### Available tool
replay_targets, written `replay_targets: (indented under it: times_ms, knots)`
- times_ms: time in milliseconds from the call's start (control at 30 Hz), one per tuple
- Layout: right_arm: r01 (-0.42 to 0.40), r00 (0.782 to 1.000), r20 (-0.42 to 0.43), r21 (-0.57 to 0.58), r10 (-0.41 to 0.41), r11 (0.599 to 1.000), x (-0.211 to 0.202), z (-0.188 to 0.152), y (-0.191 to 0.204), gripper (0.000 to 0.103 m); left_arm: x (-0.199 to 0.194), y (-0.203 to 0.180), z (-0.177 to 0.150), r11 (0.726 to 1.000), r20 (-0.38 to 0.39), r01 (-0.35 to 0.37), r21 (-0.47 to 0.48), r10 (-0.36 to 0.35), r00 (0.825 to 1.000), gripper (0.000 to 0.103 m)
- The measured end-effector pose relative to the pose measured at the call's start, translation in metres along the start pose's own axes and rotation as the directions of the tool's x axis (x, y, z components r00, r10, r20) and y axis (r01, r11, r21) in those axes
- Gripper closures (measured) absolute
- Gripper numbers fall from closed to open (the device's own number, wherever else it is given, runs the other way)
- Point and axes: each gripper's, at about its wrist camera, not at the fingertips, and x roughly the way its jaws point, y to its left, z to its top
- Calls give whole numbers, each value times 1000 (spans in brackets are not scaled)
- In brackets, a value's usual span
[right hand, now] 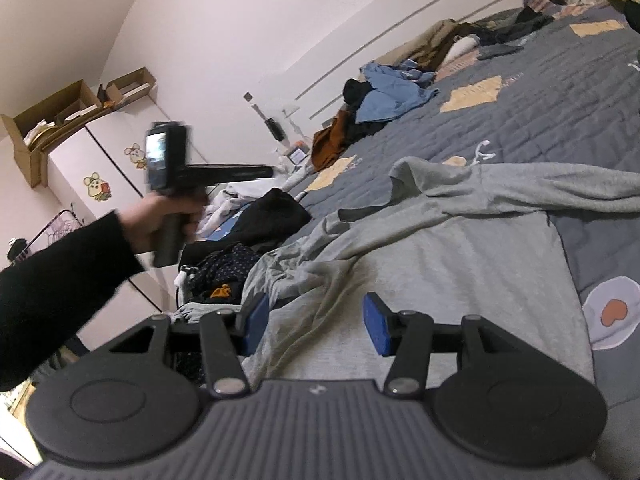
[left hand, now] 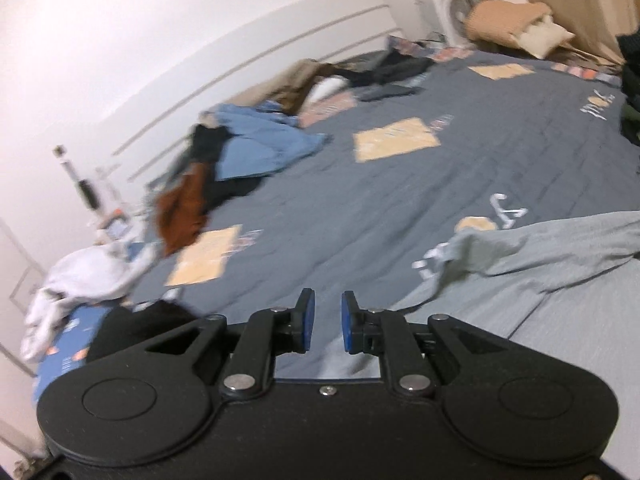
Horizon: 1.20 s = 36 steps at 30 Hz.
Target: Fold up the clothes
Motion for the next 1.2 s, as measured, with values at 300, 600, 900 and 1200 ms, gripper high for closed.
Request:
replay_targets:
  times_ms: [300,600,900,1200]
  knots:
    - [-14,1000,-9,-30,14,999,2,-4,11,52,-118,109,-54,976,-32,-193,-105,191,981,82]
    - [-20,999,-33,-40,18,999,9,-12,17,52,-189,188,-171,877,-166,-322,-358,279,946,72]
    - [-31,998,-48,-9,30,999,18,-19,16,52,-191,197,-277,642,-140,-177,-746,108,984,64]
    - [-8,997,-78,-10,7,1000,28,-25,13,51,-156,190,-338,350,-112,-113,-930,24,993,54]
